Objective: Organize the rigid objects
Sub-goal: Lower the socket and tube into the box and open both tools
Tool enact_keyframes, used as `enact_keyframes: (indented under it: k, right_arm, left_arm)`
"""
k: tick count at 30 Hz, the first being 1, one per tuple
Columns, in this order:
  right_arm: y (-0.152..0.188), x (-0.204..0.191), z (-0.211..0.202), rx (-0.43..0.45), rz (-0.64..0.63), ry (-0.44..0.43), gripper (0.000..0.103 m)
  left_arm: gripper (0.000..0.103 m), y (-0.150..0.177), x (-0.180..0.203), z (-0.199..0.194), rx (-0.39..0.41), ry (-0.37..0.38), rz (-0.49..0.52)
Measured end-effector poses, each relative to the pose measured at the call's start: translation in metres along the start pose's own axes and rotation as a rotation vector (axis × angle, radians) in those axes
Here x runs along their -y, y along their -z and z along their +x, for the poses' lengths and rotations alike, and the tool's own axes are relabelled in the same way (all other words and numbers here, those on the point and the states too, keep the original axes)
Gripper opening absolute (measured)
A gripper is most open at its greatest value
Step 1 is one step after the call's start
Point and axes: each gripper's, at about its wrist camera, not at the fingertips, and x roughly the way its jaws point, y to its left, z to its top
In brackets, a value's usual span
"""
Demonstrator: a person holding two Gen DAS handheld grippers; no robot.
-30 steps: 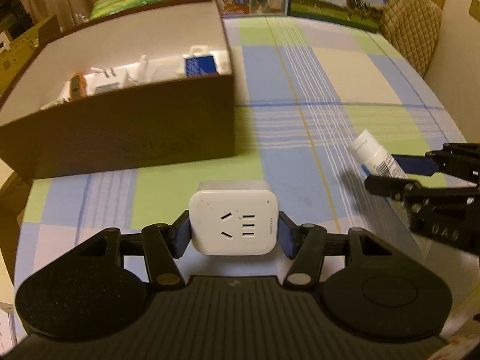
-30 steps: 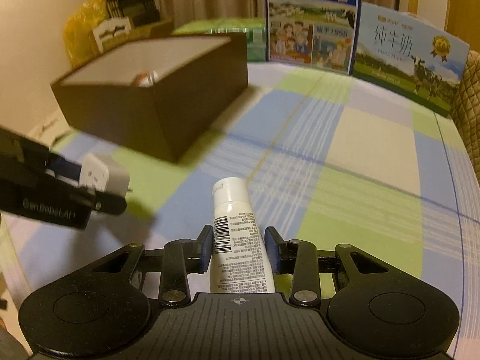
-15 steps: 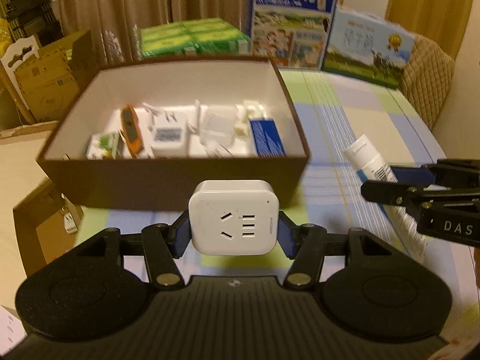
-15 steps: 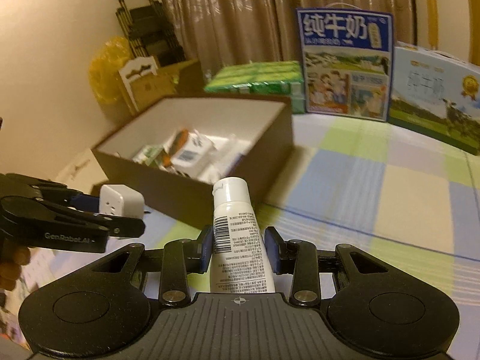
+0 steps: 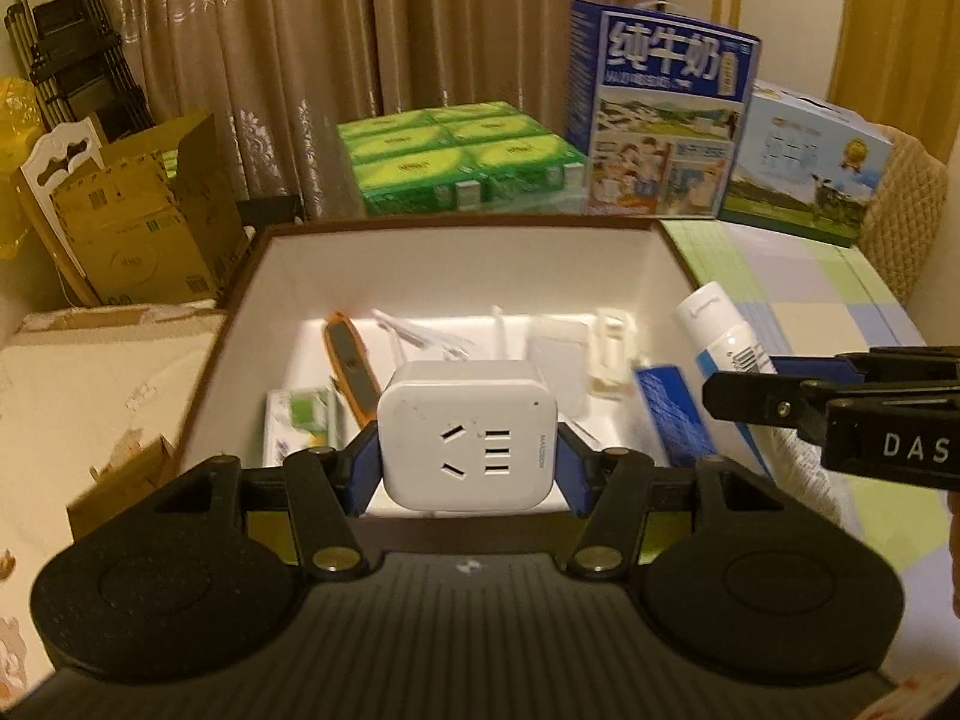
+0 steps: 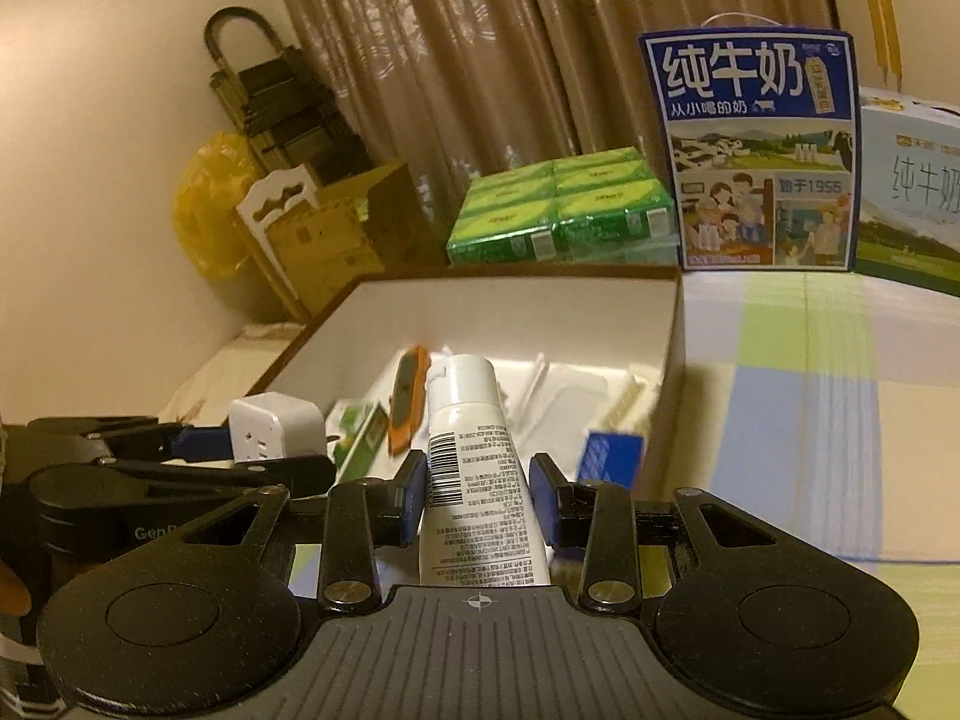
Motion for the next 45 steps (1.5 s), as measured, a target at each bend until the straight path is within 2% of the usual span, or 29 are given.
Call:
enact_keyframes:
  k: [10,25,35,40,45]
  right_arm:
    - [-0.031,-0.011,0.068,-0.027,0.053,0.07,0.034]
    - [-0.05,0.005,0.16,-0.128,0.174,0.147,0.034]
    - [-0.058,0.011,0.195,-0.151,0.217,0.182,0.034]
    - [-0.06,0.015,0.203,-0.152,0.236,0.199,0.034]
    - [-0.062,0.018,0.206,-0.147,0.254,0.213,0.034]
  left_arm:
    - [0.054,-0.033,-0.038,0.056,-0.034,-0.011,0.046]
    - [0.055,-0.054,-0.056,0.14,-0.133,0.017,0.099]
    - [0.055,-0.064,-0.065,0.174,-0.156,0.035,0.114]
    - [0.053,-0.073,-0.067,0.177,-0.111,0.047,0.12]
    - [0.055,-0.079,-0.072,0.181,-0.111,0.041,0.117]
